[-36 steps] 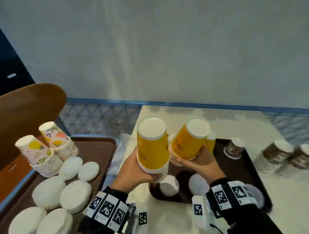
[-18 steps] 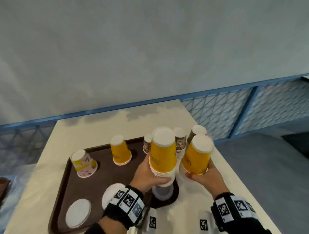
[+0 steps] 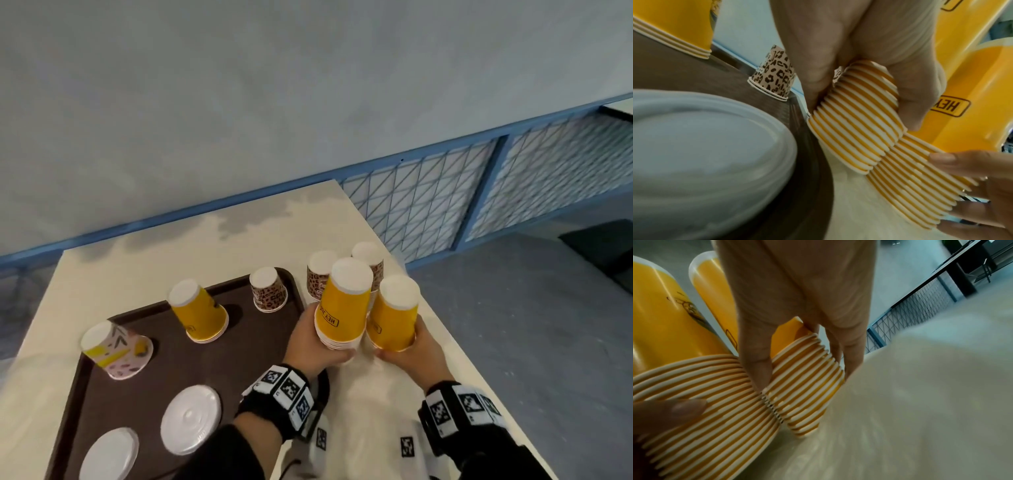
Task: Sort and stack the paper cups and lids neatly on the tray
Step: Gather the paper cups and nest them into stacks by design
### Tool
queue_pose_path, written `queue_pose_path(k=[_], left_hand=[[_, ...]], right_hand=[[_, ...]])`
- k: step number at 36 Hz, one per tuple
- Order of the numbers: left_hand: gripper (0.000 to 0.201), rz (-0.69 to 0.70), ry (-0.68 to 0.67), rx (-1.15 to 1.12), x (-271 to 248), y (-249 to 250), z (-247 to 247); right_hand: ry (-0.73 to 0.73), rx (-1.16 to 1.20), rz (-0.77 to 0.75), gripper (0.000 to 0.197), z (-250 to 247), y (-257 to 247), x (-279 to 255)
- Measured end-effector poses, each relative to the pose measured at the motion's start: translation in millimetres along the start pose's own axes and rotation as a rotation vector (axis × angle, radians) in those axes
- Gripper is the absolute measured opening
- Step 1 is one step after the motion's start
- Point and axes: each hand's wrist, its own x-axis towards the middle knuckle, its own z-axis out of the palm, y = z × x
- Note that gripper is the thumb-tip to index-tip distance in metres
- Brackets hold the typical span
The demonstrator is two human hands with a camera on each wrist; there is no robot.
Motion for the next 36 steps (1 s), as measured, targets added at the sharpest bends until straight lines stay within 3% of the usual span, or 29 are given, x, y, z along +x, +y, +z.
queue_pose_path(k=[7, 15, 19, 22, 26, 28, 33, 36], left_hand=[[0.08, 0.006, 0.027, 0.146, 1, 2, 9], [0.078, -0.101, 0.012, 0.068, 0, 0, 9], [0.091, -0.109, -0.01, 0.092, -2, 1, 9], [0.101, -0.089, -0.013, 0.145, -7, 3, 6], [0.103, -0.047, 0.008, 0.218, -21, 6, -8], [0.096, -0.021, 0.054, 0.25, -30, 9, -21], [0.048, 0.089, 0.273, 0.302, -60, 32, -64], [0.034, 0.147, 0.403, 0.345, -80, 45, -98]], right_hand=[[0.017, -0.017, 0.007, 0.087, -1, 3, 5], [0.007, -0.081, 0.013, 0.095, 1, 12, 12], [-0.014, -0.098, 0.008, 0.097, 0, 12, 12], [-0.037, -0.073, -0.022, 0.109, -4, 10, 7], [-0.023, 0.036, -0.115, 0.115, -20, 0, -5], [0.053, 0.115, -0.208, 0.106, -28, -11, -14], [0.323, 0.183, -0.533, 0.084, -31, -69, -42], [0.316, 0.225, -0.707, 0.061, -13, -108, -58]])
